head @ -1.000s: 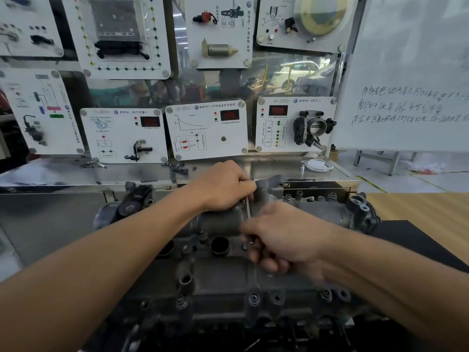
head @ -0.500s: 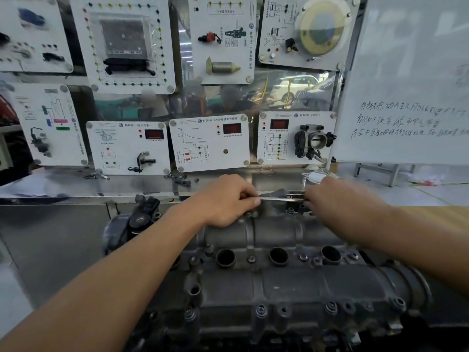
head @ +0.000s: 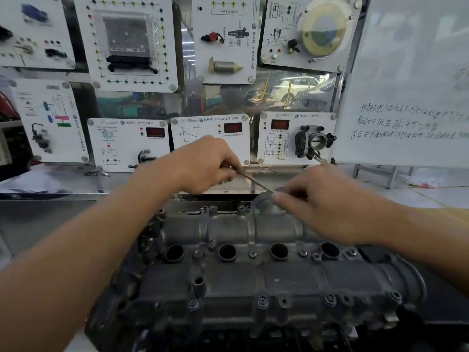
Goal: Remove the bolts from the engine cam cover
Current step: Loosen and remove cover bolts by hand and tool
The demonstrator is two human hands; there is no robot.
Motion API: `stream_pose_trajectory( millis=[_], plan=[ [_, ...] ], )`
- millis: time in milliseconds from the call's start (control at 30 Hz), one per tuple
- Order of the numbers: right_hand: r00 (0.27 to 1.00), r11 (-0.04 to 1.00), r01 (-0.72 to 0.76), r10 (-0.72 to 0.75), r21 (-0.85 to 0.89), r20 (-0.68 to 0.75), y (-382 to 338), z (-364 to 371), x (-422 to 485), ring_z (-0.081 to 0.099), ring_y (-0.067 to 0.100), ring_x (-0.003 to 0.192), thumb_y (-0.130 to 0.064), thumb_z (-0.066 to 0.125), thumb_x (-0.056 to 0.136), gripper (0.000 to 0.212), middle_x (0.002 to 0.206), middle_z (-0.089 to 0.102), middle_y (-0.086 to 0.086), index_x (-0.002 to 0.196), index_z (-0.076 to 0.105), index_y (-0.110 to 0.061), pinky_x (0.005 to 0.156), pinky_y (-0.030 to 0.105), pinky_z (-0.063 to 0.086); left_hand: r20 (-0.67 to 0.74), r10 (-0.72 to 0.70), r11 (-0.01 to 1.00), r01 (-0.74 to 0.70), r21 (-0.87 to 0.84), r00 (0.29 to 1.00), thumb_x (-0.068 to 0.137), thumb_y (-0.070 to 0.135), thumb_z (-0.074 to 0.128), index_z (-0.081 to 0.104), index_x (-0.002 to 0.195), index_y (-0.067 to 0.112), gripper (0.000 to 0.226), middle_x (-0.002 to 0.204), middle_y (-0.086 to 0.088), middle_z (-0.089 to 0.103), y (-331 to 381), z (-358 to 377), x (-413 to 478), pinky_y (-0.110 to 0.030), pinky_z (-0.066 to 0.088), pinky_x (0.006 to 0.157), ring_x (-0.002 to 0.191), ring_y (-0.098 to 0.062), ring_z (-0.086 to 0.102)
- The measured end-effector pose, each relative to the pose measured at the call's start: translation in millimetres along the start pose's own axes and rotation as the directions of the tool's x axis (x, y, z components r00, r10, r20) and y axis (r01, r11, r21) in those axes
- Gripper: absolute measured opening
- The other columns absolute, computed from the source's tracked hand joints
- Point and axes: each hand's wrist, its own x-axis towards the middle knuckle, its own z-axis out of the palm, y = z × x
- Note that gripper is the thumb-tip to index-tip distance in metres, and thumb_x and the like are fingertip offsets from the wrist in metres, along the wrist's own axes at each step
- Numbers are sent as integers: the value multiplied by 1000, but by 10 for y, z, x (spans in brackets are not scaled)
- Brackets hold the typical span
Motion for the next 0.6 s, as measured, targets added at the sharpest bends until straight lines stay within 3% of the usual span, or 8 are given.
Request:
stream_pose_trajectory(
  millis=[33,100,200,233,300,433,600],
  plan=[
    [998,985,-30,19,170,66,-136,53,8,43,6,36,-50,45,97,55,44,50,-7,62,57,-9,38,20,40,42,3,999,-5,41,999,92,15,65,76,105,21,17,74,16,69,-31,-84,-15,-8,48,61,66,6,63],
    [974,869,-164,68,467,216,-374,229,37,39,14,38,-40,50,99,51,47,45,-2,60,54,-8,37,23,34,130,-3,990,-16,141,991,90,15,68,76,105,23,19,81,13,74,-83,-185,-46,-16,52,72,73,2,65],
    [939,631,-327,132,704,318,-699,559,128,40,16,43,-29,56,96,38,52,48,4,62,61,-14,43,23,32,210,-44,969,-10,248,977,89,16,70,76,108,25,22,95,9,75,-162,-174,-120,-28,52,88,87,-6,66],
    [940,607,-333,154,721,304,-775,654,162,40,16,43,-28,56,95,38,52,49,5,61,61,-11,43,24,32,217,-51,966,-7,258,975,88,16,70,76,108,25,22,98,9,75,-196,-137,-137,-29,51,89,89,-7,66],
    [955,661,-296,199,689,220,-879,797,206,40,16,43,-28,57,92,43,51,50,5,59,58,-1,44,24,32,220,-63,974,12,225,973,88,14,70,76,108,23,24,97,8,75,-274,-55,-165,-29,52,89,89,-8,67],
    [958,710,-264,270,653,93,-1013,919,196,35,10,33,-28,58,86,43,40,44,-1,55,54,2,35,18,27,264,-130,982,161,-97,956,91,2,60,75,108,13,25,84,7,75,-398,38,-167,-16,56,71,77,-5,72],
    [935,650,-323,334,688,124,-1130,1023,285,47,14,40,-28,57,83,37,47,57,1,63,62,3,42,27,40,316,-206,909,301,-290,926,95,-4,51,73,108,4,27,93,-10,76,-451,92,-160,-28,61,76,84,-18,74]
  ],
)
